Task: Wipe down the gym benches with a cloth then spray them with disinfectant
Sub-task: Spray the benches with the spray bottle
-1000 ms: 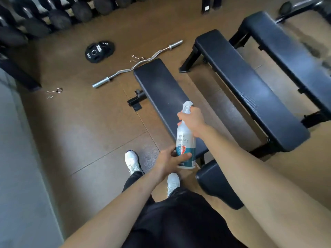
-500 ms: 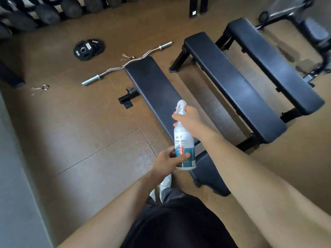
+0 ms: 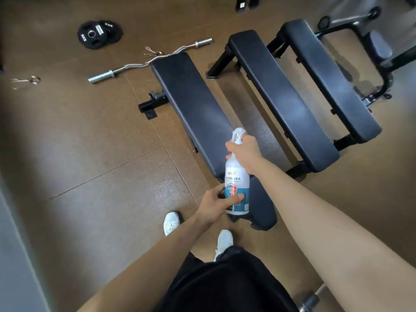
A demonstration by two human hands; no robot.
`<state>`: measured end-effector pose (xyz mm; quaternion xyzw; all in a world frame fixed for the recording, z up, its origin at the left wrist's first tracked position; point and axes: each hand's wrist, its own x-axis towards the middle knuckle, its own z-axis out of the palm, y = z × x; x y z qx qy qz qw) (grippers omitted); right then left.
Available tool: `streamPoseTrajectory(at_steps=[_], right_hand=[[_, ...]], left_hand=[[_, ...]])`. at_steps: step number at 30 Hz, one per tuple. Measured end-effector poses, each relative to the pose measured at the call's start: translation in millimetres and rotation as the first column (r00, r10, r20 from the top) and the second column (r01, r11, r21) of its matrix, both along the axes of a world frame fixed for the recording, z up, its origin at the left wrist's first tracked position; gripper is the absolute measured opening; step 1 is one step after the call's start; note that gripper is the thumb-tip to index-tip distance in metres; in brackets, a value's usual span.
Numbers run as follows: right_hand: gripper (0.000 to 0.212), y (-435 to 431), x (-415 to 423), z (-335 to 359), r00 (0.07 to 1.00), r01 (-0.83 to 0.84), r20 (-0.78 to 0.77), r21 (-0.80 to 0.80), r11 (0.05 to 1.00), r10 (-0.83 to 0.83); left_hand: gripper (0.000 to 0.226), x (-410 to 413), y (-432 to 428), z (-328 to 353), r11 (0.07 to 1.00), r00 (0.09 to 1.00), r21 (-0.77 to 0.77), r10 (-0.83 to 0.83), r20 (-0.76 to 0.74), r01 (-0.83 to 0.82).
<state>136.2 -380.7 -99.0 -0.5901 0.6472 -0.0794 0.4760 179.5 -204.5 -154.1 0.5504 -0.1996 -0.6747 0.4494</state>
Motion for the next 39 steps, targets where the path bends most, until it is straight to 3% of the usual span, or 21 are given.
streamPoseTrajectory(at_steps=[5, 8, 20, 23, 26, 32, 39], right_hand=[[0.024, 3, -39, 0, 0.999, 0.003, 0.039, 0.059, 0.998, -0.006], [0.026, 4, -71, 4, 0.998, -0.022, 0.054, 0.046, 0.999, 0.02], [0.022, 4, -245, 24, 0.973, -0.178, 0.149, 0.009, 0.984, 0.175], [0.026, 2, -267, 13, 0.97, -0.159, 0.194, 0.042, 0.986, 0.148], [0.029, 1, -283, 6, 0.959, -0.171, 0.242, 0.079, 0.982, 0.148], [0.027, 6, -307, -3, 0.975, -0.18, 0.151, 0.093, 0.979, 0.165], [0.021, 12, -329, 0, 0.983, -0.18, 0.058, 0.104, 0.978, 0.175]], left_hand=[[0.047, -28, 3, 2, 0.997, 0.996, 0.01, -0.071, 0.054, 0.071], [0.046, -66, 3, 7, 0.999, 0.998, 0.042, -0.034, 0.045, 0.032], [0.043, -240, 2, 34, 0.997, 0.967, 0.068, 0.018, 0.254, -0.037], [0.046, -267, 5, 38, 0.996, 0.955, 0.071, 0.021, 0.295, -0.044], [0.038, -293, 9, 40, 0.992, 0.96, 0.084, 0.064, 0.272, -0.09], [0.038, -315, 14, 29, 0.991, 0.966, 0.11, 0.039, 0.255, -0.07], [0.044, -335, 15, 11, 0.996, 0.998, 0.081, 0.038, 0.055, -0.043]])
